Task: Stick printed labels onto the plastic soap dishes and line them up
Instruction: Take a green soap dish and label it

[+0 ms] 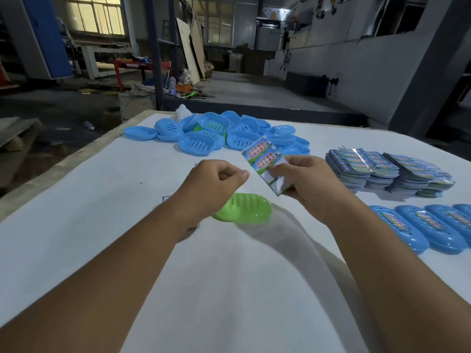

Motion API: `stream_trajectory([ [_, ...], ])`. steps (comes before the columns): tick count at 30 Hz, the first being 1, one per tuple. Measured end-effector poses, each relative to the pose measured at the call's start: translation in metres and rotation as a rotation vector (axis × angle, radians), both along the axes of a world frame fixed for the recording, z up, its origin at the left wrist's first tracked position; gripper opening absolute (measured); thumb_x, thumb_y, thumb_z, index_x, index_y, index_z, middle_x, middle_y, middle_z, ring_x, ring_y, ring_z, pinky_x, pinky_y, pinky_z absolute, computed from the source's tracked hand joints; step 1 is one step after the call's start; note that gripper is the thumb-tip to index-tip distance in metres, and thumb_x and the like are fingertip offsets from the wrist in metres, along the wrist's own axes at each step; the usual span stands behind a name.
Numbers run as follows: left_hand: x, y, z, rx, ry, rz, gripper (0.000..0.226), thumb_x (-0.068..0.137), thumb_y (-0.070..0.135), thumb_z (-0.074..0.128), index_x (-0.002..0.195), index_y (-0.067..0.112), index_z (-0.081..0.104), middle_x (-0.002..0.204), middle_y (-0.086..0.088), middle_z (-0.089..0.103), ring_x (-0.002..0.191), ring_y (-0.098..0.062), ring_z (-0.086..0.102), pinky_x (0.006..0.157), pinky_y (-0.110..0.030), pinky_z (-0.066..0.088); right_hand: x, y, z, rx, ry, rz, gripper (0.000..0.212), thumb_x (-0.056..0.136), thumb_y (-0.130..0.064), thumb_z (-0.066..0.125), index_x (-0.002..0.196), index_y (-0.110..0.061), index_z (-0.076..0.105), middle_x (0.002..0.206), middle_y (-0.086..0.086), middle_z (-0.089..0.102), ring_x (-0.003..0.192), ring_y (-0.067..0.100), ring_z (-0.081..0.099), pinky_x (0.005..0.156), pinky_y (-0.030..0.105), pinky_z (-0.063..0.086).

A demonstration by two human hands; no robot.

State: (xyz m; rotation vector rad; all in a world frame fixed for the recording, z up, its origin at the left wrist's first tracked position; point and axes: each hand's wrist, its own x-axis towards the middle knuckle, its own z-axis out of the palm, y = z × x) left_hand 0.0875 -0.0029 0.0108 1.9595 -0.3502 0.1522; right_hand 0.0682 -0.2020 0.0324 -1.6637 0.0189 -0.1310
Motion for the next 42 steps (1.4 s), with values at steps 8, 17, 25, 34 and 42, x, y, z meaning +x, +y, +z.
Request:
stream_trajectory([
  [8, -0.005, -0.003, 0.017, -0.137, 0.037, -0.013, 0.017, 0.09, 0.021, 0.069, 0.076, 0.014, 0.073, 0.067, 0.006, 0.07, 0.063, -0.006, 0.057, 0.073, -0.029, 0.05, -0.007, 0.016, -0.004, 0.044, 0.039, 0.087, 0.014, 0.086, -0.009, 0.071, 0.097, 0.0, 0.072, 0.097, 0.017, 0.076, 0.08, 0.026, 0.069, 0.083, 0.043, 0.057],
  [17, -0.009, -0.003, 0.021, -0.151, 0.021, -0.011, 0.017, 0.087, 0.02, 0.07, 0.07, 0.016, 0.075, 0.064, 0.006, 0.071, 0.061, -0.007, 0.055, 0.068, -0.027, 0.05, -0.006, 0.016, -0.003, 0.06, 0.029, 0.013, 0.013, 0.083, -0.013, 0.074, 0.087, -0.001, 0.076, 0.084, 0.007, 0.076, 0.067, 0.02, 0.067, 0.066, 0.031, 0.057],
  [25, -0.009, -0.003, 0.021, -0.159, 0.008, -0.006, 0.017, 0.086, 0.02, 0.071, 0.071, 0.013, 0.075, 0.065, -0.001, 0.071, 0.065, -0.015, 0.054, 0.069, -0.033, 0.048, -0.005, 0.015, -0.003, 0.049, 0.035, 0.013, 0.013, 0.082, -0.013, 0.074, 0.086, -0.001, 0.076, 0.081, 0.007, 0.075, 0.066, 0.02, 0.065, 0.066, 0.031, 0.057],
  [34, -0.007, -0.003, 0.015, -0.087, -0.072, -0.009, 0.014, 0.085, 0.02, 0.07, 0.071, 0.018, 0.072, 0.072, -0.003, 0.073, 0.063, -0.008, 0.059, 0.066, -0.026, 0.05, -0.007, 0.019, -0.011, -0.487, -0.291, -0.269, 0.025, 0.077, -0.04, 0.084, 0.089, -0.031, 0.063, 0.08, -0.012, 0.064, 0.058, 0.001, 0.052, 0.058, 0.017, 0.045],
  [42, -0.008, -0.005, 0.012, 0.073, -0.23, -0.001, 0.014, 0.087, 0.021, 0.07, 0.073, 0.025, 0.071, 0.067, 0.015, 0.069, 0.064, 0.001, 0.061, 0.06, -0.008, 0.043, -0.017, 0.026, -0.009, -0.681, -0.406, -0.168, 0.011, 0.083, -0.028, 0.071, 0.075, -0.03, 0.078, 0.058, -0.031, 0.063, 0.053, -0.007, 0.057, 0.053, 0.007, 0.039],
])
